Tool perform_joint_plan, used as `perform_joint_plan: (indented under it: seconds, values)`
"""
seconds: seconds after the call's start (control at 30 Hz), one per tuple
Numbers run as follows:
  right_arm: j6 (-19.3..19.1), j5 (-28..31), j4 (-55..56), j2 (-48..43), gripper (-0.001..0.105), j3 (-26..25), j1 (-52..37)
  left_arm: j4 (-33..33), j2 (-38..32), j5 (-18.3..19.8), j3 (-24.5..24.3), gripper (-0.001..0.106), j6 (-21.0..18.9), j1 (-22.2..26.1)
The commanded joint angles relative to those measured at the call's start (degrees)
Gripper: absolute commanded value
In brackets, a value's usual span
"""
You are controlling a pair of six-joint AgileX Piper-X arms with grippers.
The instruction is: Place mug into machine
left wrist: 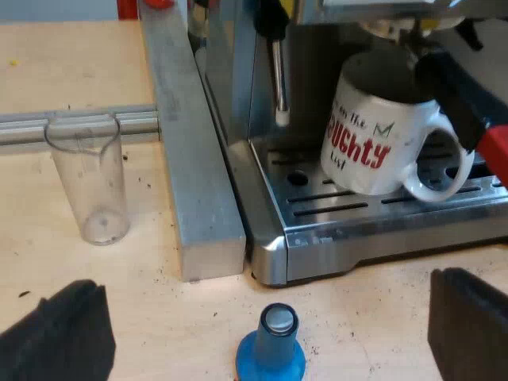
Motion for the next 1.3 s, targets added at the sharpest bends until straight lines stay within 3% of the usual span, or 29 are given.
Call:
perform_joint_plan:
  seconds: [0.03,0.5,0.87,1.3]
  values:
    - [0.1,-0.4,-0.1,-2.3,0.078,0.8,-0.1,-2.7,-8.0,-0.7,1.6,0.082,0.2,-0.1]
    - [0.1,-0.4,2.1,-2.3,0.078,3.1,-0.1,-4.6,-7.9,-0.5,4.0,0.082,0.2,-0.1]
    - [0.3,-0.4,-9.3,-2.1,0.078,2.9,-0.1,-5.7,-7.9,-0.5,4.5,0.082,0.2,-0.1]
    - [0.4,-0.3,-10.0,-2.1,0.078,4.0,-0.1,-5.7,-7.9,-0.5,4.5,0.082,0.2,-0.1]
